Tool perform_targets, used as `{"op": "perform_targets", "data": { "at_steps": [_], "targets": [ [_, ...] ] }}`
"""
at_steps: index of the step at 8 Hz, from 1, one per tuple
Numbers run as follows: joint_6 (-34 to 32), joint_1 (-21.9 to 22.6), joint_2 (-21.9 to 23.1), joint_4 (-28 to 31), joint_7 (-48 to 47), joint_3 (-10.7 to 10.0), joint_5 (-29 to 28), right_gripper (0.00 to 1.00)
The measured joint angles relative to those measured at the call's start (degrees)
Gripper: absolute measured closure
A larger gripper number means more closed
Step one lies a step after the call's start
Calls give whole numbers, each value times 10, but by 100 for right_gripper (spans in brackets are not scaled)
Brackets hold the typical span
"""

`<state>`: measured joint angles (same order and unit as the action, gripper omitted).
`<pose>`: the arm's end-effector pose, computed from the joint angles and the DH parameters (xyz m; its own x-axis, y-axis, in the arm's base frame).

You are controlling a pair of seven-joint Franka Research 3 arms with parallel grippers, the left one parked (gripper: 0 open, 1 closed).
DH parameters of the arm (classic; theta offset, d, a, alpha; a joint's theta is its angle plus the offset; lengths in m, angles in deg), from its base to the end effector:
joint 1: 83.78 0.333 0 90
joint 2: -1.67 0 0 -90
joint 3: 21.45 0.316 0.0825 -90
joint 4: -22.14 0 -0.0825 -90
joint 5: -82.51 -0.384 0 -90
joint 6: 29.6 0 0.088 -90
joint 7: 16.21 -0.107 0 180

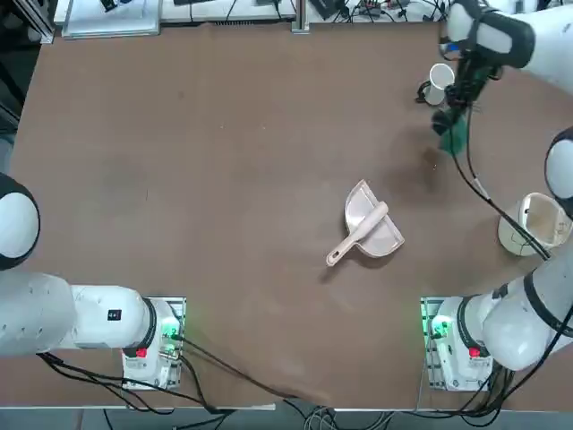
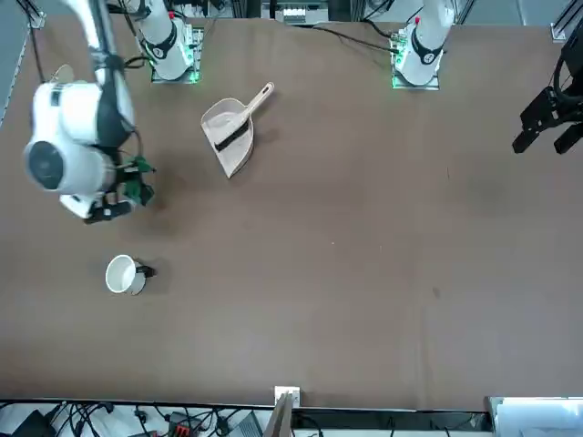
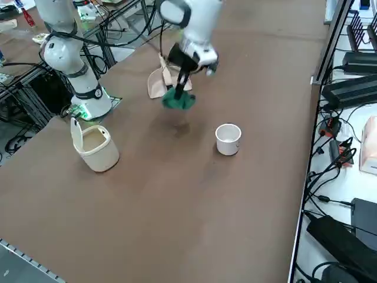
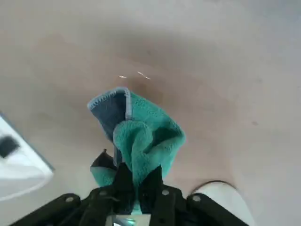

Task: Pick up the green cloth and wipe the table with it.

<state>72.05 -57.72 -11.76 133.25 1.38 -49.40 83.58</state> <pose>0.5557 -0.0114 0.3534 0.8901 0.2464 -0.3833 0.2704 -0.9627 0.0090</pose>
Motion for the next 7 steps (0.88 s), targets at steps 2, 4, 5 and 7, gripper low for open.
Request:
{"op": "perform_targets", "data": {
  "at_steps": [2, 4, 5, 7],
  "targets": [
    [85, -51, -4, 52, 56, -2, 0, 92],
    [164, -58, -31, 96, 66, 0, 0, 92],
    [189, -57, -50, 100, 66, 3, -7, 92],
    [215, -51, -83, 100, 66, 13, -62, 92]
  ]
}}
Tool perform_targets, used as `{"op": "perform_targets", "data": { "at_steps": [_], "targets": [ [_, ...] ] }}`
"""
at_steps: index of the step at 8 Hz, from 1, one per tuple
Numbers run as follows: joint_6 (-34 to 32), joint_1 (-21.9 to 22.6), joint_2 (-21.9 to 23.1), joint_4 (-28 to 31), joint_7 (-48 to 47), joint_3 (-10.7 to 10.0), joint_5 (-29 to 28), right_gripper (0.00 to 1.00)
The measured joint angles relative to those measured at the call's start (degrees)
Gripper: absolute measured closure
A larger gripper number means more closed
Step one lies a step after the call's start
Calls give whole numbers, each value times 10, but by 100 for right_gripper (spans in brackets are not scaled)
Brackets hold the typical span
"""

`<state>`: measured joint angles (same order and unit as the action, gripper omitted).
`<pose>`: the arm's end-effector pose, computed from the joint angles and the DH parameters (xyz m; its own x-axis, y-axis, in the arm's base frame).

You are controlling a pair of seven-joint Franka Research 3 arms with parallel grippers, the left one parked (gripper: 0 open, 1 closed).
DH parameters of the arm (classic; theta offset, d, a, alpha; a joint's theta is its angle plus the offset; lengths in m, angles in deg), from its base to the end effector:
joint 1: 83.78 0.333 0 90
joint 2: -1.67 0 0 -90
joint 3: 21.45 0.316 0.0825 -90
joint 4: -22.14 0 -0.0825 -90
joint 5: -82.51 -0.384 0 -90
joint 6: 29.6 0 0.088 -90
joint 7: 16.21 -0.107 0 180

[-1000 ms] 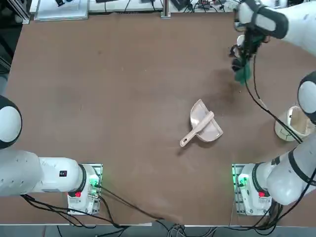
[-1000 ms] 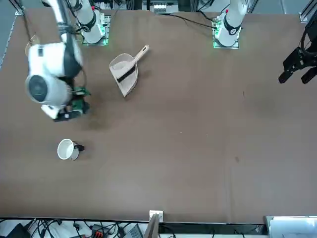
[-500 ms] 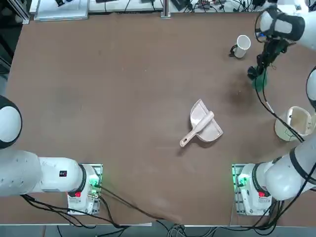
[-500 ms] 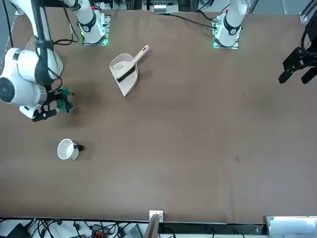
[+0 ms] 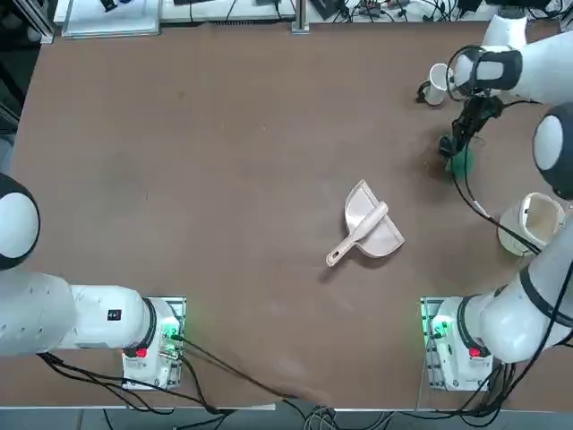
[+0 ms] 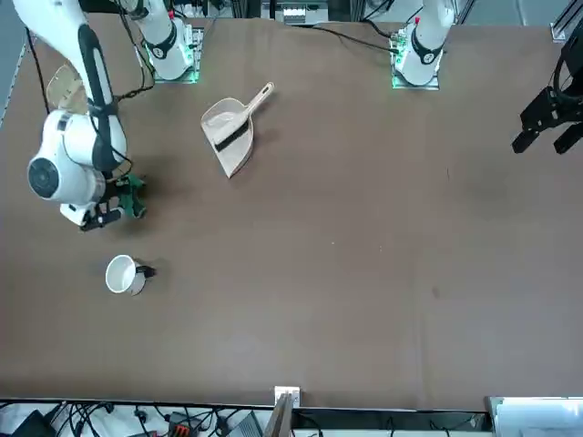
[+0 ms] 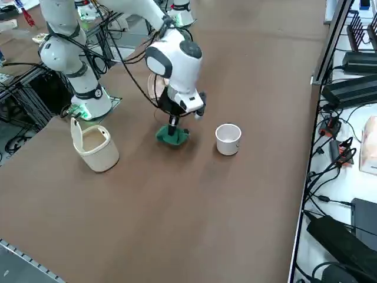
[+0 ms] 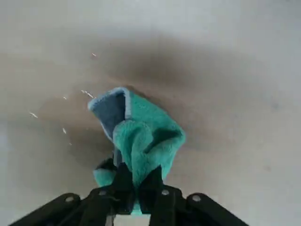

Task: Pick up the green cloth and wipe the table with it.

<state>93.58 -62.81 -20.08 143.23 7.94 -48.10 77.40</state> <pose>0.5403 -0.0516 0.2303 0.9167 0.2522 -0.3099 0.2594 -0.9656 -0.0185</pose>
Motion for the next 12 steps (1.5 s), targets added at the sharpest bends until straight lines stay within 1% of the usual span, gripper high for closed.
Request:
{"op": "perform_targets", "data": {
  "at_steps": [2, 3, 4, 7, 8, 9, 10, 11, 12],
  "targets": [
    [6, 9, -19, 0, 0, 18, -73, 92],
    [6, 19, -21, -1, -6, 26, -109, 92],
    [7, 38, -21, -3, -29, 29, -137, 92],
    [32, 109, -28, -12, -116, 32, -193, 92],
    [35, 121, -31, -17, -130, 32, -195, 92],
    [35, 123, -33, -18, -126, 31, -194, 92],
    [34, 121, -36, -15, -102, 22, -187, 92],
    [33, 116, -39, -7, -63, 4, -172, 92],
    [33, 106, -42, 2, -18, -19, -151, 92]
  ]
}}
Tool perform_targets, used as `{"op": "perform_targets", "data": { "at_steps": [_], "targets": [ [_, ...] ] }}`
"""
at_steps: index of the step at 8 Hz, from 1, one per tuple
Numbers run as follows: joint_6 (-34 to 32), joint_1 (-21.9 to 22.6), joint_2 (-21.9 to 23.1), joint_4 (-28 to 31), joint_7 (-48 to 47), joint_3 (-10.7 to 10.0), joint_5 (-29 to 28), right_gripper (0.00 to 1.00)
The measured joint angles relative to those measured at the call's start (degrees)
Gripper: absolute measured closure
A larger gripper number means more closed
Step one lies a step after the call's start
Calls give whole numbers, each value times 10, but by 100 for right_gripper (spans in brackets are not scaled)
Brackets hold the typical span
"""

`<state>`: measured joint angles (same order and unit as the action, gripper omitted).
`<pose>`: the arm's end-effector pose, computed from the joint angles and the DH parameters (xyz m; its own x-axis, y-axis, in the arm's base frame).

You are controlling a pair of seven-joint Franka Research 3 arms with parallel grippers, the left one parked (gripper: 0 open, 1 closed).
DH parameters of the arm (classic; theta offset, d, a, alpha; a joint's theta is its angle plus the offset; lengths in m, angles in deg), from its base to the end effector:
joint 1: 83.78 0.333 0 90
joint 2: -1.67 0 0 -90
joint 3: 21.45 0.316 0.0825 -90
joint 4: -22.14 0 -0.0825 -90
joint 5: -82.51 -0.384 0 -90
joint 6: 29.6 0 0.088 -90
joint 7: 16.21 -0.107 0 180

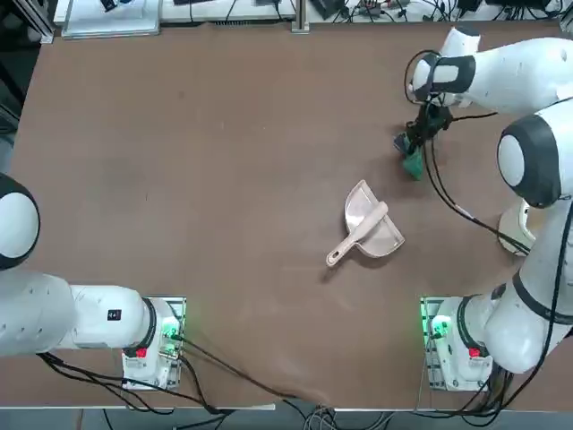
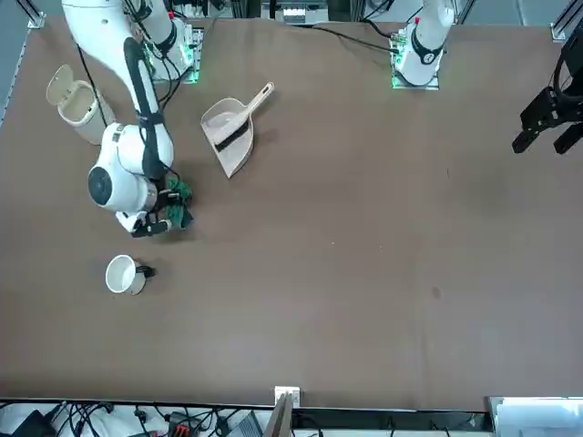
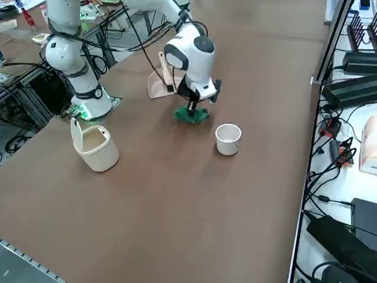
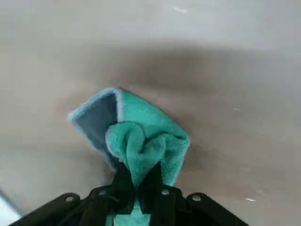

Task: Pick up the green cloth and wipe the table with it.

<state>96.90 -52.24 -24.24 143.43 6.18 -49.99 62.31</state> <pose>0.5422 0.0353 0.1999 0.9438 0.2074 -0.2573 0.1855 -0.9768 -0.1067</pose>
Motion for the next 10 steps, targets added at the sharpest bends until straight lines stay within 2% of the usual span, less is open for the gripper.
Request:
{"op": "perform_targets", "data": {
  "at_steps": [2, 4, 5, 7, 8, 10],
  "targets": [
    [-1, -46, 0, 9, 101, -32, 38, 92],
    [-1, -120, 0, 10, 207, -37, 48, 92],
    [-3, -139, 0, 10, 230, -37, 48, 92],
    [-26, -132, 1, 9, 223, -28, 47, 92],
    [-39, -110, 1, 9, 195, -22, 37, 92],
    [-46, -35, 2, 9, 119, -16, -23, 92]
  ]
}}
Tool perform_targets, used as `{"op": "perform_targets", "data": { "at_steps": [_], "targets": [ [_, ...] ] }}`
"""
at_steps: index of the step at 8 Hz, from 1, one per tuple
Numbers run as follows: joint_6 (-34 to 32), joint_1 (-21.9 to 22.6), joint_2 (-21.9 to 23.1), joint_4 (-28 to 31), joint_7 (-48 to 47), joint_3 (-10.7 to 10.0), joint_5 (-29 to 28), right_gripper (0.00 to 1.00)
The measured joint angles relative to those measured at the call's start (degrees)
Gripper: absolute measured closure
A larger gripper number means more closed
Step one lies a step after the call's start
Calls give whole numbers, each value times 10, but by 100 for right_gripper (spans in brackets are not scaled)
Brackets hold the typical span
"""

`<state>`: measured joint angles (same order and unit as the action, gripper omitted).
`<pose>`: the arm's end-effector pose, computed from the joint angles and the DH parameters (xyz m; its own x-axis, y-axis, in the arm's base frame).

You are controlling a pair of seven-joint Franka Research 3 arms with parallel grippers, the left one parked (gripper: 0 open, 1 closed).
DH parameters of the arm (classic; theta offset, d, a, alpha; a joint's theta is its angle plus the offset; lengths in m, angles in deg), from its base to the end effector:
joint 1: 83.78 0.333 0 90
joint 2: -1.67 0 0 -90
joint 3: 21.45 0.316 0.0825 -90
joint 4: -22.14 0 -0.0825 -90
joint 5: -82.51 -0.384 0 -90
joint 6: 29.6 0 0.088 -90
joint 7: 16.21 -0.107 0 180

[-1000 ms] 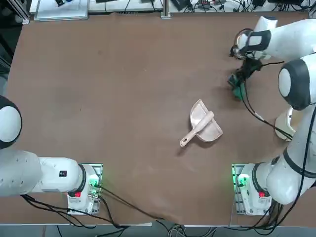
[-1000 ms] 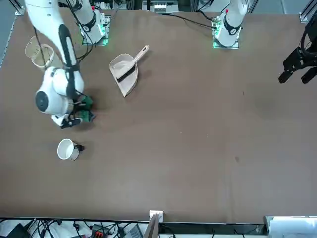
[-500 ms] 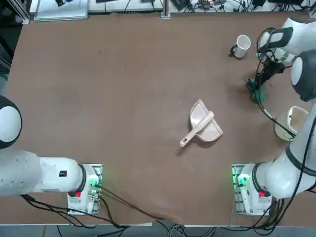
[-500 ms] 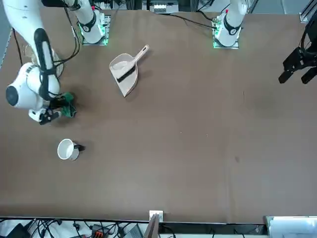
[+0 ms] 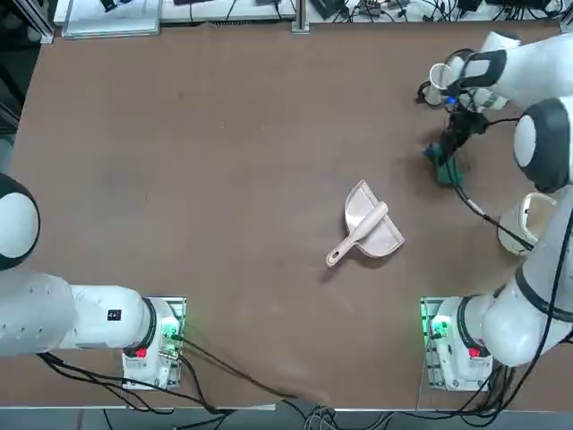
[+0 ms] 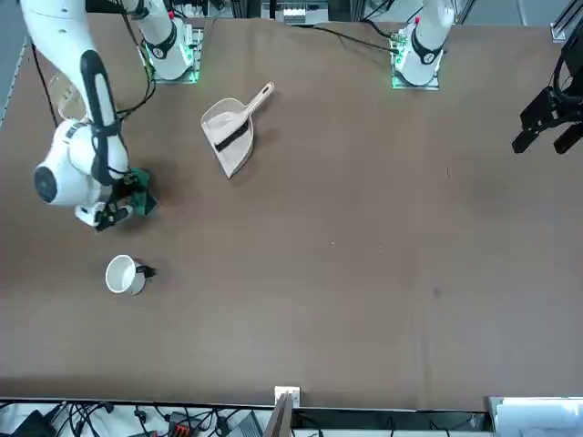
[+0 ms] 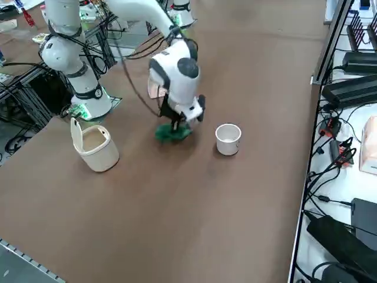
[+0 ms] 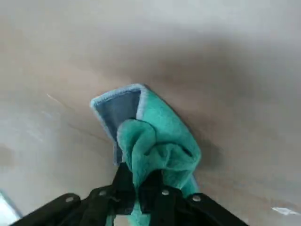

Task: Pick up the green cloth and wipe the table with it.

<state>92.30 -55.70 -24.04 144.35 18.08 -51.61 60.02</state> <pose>0.5286 -0.0092 0.1955 0.9077 0.3049 -0.2884 0.2495 -0.9446 -0.2133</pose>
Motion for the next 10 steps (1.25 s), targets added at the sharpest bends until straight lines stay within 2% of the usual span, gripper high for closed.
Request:
{"op": "perform_targets", "data": {
  "at_steps": [2, 3, 5, 6, 7, 8, 9, 10],
  "targets": [
    [19, 71, -2, 0, -65, 2, -76, 92],
    [31, 92, -2, -1, -88, 2, -98, 92],
    [36, 108, -6, -1, -92, -2, -95, 92],
    [34, 107, -8, 1, -71, -13, -78, 92],
    [33, 104, -9, 8, -34, -37, -51, 92],
    [33, 95, -12, 16, 21, -70, -19, 92],
    [34, 72, -16, 19, 81, -95, 17, 92],
    [42, 40, -20, 19, 125, -105, 64, 92]
  ]
}}
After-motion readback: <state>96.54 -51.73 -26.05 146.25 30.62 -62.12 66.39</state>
